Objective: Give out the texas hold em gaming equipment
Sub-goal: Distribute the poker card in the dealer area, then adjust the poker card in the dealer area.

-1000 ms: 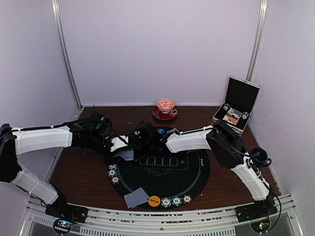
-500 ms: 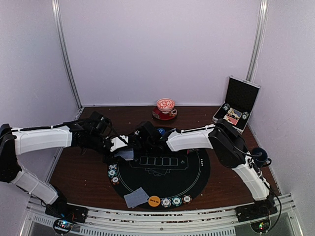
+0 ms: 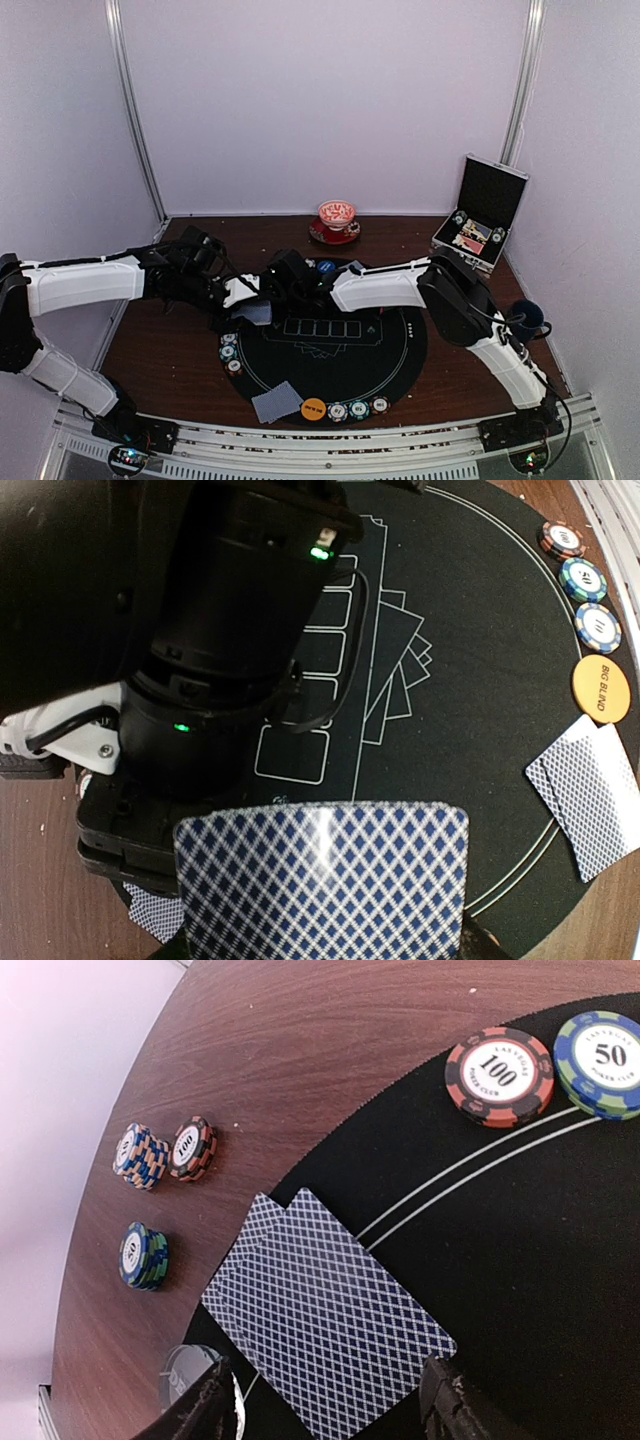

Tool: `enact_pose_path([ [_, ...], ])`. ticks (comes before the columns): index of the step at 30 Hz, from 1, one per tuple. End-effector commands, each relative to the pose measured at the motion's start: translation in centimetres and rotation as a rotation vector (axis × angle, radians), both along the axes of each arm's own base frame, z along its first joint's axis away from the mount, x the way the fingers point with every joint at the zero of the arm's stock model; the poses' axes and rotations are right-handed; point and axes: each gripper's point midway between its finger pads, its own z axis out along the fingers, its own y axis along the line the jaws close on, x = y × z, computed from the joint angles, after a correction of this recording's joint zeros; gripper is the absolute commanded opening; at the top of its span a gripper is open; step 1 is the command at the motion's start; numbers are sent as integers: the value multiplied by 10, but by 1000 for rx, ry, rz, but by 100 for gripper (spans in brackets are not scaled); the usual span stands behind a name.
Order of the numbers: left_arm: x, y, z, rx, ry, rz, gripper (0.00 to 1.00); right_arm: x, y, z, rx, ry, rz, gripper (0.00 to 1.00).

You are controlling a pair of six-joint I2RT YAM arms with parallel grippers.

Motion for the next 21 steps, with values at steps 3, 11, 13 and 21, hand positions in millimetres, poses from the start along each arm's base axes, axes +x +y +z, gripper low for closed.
enact_pose_path([
  [3, -2, -4, 6, -27, -19, -21, 59, 3, 5, -17, -14, 8, -1, 64],
  [11, -2, -4, 6, -26, -19, -21, 59, 4, 14, -15, 29, -6, 28, 64],
  [13, -2, -4, 6, -26, -18, -22, 59, 3, 18, -13, 46, -7, 44, 64],
  [21, -3, -4, 5, -27, -17, -24, 59, 2, -6, 37, 86, -57, 16, 66],
])
